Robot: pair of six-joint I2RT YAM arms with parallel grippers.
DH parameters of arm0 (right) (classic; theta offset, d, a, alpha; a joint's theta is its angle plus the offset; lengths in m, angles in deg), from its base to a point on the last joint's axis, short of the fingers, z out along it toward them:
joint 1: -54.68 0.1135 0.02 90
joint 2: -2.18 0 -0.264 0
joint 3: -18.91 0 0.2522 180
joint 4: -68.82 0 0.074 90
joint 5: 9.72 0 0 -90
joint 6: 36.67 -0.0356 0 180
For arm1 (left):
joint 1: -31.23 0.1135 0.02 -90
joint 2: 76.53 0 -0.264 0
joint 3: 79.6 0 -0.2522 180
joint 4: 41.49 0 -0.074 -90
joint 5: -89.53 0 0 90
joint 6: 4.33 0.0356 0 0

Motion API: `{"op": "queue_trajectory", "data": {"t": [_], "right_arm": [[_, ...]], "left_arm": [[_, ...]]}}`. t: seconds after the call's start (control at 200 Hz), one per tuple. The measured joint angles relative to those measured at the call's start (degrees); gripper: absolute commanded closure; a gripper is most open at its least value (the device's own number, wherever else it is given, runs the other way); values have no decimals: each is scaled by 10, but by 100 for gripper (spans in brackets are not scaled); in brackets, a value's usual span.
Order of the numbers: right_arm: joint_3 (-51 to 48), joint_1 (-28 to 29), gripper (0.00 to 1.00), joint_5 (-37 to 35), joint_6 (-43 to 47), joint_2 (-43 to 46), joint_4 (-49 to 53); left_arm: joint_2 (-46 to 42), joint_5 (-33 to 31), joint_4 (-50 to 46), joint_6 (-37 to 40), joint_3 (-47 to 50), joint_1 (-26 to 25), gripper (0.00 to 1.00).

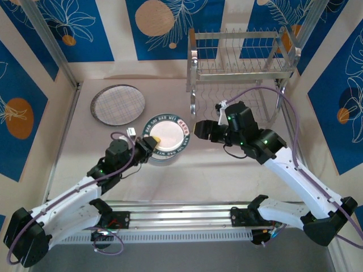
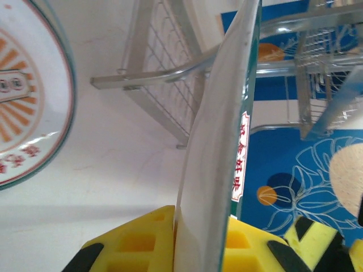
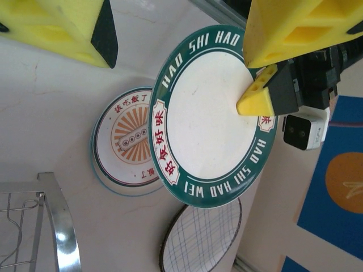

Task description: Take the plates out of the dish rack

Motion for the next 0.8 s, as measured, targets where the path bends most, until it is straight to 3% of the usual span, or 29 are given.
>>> {"op": "queue_trajectory", "data": {"t": [0.455, 0.8], "right_arm": [[-30, 33, 39, -31, 53, 9, -39], [-51, 41, 39, -36, 71, 13, -60]], "left_arm": [[-19, -78, -17, -16, 81, 5, 87], [76, -103, 29, -21, 89, 12, 87]]}}
